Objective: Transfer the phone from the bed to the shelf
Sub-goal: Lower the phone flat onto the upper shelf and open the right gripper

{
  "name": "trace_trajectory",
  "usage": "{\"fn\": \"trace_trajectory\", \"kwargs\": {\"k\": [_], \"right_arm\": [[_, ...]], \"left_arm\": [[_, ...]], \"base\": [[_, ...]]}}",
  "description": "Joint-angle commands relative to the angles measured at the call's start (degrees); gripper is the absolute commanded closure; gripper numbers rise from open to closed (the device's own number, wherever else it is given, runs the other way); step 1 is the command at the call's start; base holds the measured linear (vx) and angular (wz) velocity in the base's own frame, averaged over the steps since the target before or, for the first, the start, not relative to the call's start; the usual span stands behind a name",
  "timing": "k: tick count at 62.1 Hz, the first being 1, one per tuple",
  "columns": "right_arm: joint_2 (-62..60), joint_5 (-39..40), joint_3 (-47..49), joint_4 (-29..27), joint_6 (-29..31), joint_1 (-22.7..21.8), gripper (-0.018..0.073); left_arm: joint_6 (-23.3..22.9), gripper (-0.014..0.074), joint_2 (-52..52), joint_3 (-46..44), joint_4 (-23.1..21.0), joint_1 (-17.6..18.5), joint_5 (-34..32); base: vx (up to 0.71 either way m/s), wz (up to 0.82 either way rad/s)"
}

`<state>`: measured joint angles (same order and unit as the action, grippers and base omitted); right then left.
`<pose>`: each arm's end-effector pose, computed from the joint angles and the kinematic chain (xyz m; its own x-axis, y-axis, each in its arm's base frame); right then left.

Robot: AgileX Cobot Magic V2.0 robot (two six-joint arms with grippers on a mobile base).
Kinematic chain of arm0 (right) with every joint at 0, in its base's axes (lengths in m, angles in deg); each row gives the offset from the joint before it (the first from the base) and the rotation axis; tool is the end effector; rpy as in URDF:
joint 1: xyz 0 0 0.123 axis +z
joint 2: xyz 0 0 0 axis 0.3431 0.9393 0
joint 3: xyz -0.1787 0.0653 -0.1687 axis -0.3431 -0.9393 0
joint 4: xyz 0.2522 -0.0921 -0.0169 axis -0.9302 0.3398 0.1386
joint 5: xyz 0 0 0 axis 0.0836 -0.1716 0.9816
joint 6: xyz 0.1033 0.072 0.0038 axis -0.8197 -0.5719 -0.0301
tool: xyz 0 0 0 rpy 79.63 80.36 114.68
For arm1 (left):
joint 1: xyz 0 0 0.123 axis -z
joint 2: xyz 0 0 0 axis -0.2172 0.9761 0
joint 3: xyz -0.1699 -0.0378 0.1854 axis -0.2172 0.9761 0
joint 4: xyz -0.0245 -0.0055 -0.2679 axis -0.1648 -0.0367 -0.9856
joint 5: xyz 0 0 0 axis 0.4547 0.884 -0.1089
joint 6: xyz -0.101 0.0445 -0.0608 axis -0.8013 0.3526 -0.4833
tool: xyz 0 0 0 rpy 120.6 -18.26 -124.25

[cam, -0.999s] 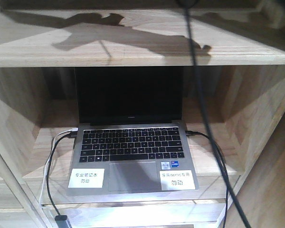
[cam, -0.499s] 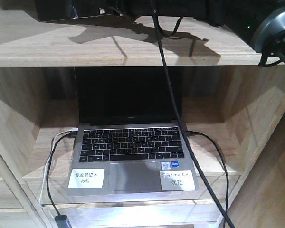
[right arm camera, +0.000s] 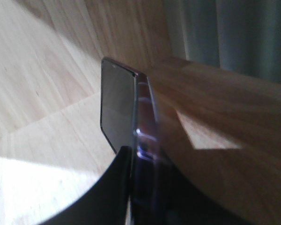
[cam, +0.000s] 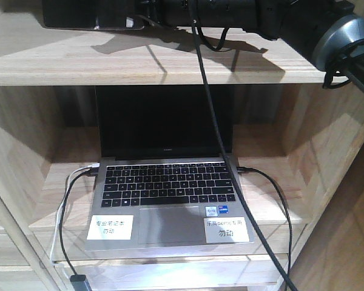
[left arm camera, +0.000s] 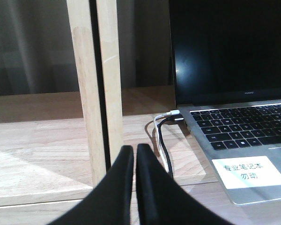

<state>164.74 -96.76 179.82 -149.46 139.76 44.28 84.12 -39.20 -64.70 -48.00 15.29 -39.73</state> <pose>0.4256 0.2751 0.3691 -0.3255 -0.0015 -0.9455 -0.8246 0.4897 0.2831 0.1379 -0.0107 0.1759 -0.1630 0.0138 -0.9865 0.0808 0.9967 0.0006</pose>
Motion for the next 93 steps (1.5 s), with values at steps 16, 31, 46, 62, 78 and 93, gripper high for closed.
{"fn": "trace_trajectory", "kwargs": {"k": [16, 31, 46, 62, 78, 93], "right_arm": [[-3.0, 1.9, 1.8, -2.2, 0.7, 0.0, -0.0031], [-3.2, 2.0, 1.8, -1.6, 0.7, -0.1, -0.0111], [-5.7, 2.0, 1.8, 4.1, 0.2, -0.1, -0.0056], [-10.5, -0.1, 1.8, 10.3, -2.0, -0.1, 0.0013], [-15.5, -4.5, 1.8, 19.5, -12.1, -0.1, 0.0094], [-19.7, -9.5, 1.5, 26.4, -19.9, -0.1, 0.0355]], "left_arm": [[-0.2, 0.0596, -0.3, 0.2, -0.5, 0.2, -4.2], [-0.2, 0.0596, -0.3, 0.2, -0.5, 0.2, -4.2], [-0.2, 0.0596, -0.3, 0.2, -0.5, 0.2, -4.2], [-0.2, 0.0596, -0.3, 0.2, -0.5, 0.2, -4.2], [-0.2, 0.0596, -0.3, 0.2, -0.5, 0.2, -4.2], [-0.2, 0.0596, -0.3, 0.2, -0.5, 0.2, -4.2]], "base": [[0.0, 0.0], [0.0, 0.0], [0.0, 0.0], [0.0, 0.0], [0.0, 0.0], [0.0, 0.0]]}}
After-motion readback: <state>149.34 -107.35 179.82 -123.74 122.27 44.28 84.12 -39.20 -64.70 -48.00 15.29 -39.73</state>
